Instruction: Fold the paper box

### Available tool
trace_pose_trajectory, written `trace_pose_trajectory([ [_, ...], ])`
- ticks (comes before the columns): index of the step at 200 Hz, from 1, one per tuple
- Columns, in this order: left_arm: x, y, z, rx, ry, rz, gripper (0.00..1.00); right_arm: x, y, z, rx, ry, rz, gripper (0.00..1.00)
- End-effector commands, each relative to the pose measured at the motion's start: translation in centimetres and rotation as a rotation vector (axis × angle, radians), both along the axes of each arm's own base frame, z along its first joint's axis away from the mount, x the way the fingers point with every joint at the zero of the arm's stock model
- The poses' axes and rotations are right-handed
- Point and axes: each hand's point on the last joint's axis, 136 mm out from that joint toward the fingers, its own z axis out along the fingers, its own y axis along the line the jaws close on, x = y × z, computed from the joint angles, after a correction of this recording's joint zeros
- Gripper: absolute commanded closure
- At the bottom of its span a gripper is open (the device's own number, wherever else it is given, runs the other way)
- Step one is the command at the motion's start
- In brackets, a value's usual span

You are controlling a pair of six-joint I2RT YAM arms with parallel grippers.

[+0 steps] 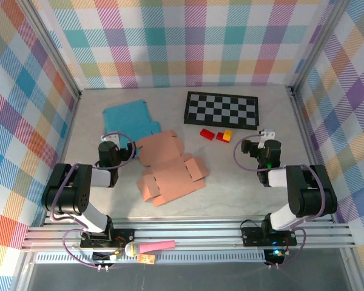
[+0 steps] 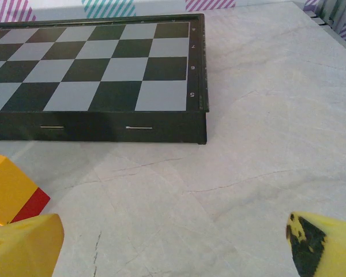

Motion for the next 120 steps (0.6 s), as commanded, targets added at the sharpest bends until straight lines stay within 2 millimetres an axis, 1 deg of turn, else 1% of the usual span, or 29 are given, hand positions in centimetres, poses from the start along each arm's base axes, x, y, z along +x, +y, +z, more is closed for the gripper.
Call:
trace_pose_trajectory([
  [1,0.72,-0.51,1.18,0.006,-0.040,-0.021,0.00,0.59,-0.02,0.79,0.005,-0.024,-0.001,0.01],
  [111,0.68,-0.50,1.10,0.006,-0.038,-0.020,0.00,0.59,-0.03,0.78,0.004,-0.024,-0.001,0.01],
  [120,0.68,-0.57,1.32,0.005,-0.047,-0.023,0.00,0.54,-0.02,0.90,0.006,-0.030,0.000,0.01],
])
